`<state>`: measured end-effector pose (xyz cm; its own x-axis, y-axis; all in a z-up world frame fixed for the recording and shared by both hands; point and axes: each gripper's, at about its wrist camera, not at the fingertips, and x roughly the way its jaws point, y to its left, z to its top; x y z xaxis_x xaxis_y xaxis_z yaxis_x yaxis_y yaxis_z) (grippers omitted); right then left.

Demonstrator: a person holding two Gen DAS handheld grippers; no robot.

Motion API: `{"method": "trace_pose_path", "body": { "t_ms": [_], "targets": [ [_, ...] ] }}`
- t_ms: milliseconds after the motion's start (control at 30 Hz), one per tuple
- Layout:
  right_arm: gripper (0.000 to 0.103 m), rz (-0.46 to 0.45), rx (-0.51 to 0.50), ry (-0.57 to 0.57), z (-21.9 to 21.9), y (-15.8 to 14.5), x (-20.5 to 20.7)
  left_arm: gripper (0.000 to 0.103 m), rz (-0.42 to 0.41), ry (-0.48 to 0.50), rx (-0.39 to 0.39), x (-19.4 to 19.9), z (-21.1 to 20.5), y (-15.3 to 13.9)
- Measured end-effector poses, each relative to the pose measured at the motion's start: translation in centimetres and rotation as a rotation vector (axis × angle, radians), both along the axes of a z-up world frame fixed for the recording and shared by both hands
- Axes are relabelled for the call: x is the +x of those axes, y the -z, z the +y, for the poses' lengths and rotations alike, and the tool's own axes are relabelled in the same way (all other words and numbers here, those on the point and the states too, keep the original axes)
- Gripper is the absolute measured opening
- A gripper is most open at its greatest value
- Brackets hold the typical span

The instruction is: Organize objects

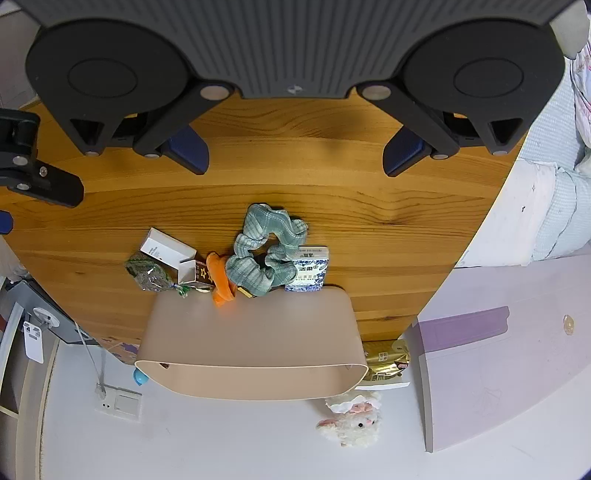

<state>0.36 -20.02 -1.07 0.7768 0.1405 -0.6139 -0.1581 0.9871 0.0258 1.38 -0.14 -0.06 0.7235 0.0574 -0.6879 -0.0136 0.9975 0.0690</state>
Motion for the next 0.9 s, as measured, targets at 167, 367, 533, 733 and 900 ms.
{"method": "trace_pose_path", "body": {
  "t_ms": [167, 367, 533, 733, 900],
  "targets": [
    [0.103, 0.002, -0.003, -0.001, -0.1, 0.0, 0.3, 0.101, 0.001, 0.001, 0.002, 0.1, 0.0, 0.0],
    [0.103, 0.006, -0.004, 0.001, -0.2, 0.2, 0.5, 0.101, -0.006, -0.007, 0.002, 0.3, -0.1, -0.3],
    [0.103, 0.006, -0.007, 0.000, -0.3, 0.3, 0.7, 0.101, -0.004, -0.008, 0.005, 0.4, -0.1, -0.3],
    [0.103, 0.007, -0.010, 0.001, -0.4, 0.3, 1.2, 0.101, 0.006, -0.005, 0.009, 1.0, -0.3, -0.2],
    [0.103, 0.008, -0.010, -0.001, -0.5, 0.3, 1.2, 0.101, 0.011, -0.002, 0.014, 1.3, -0.5, 0.0]
  ]
}}
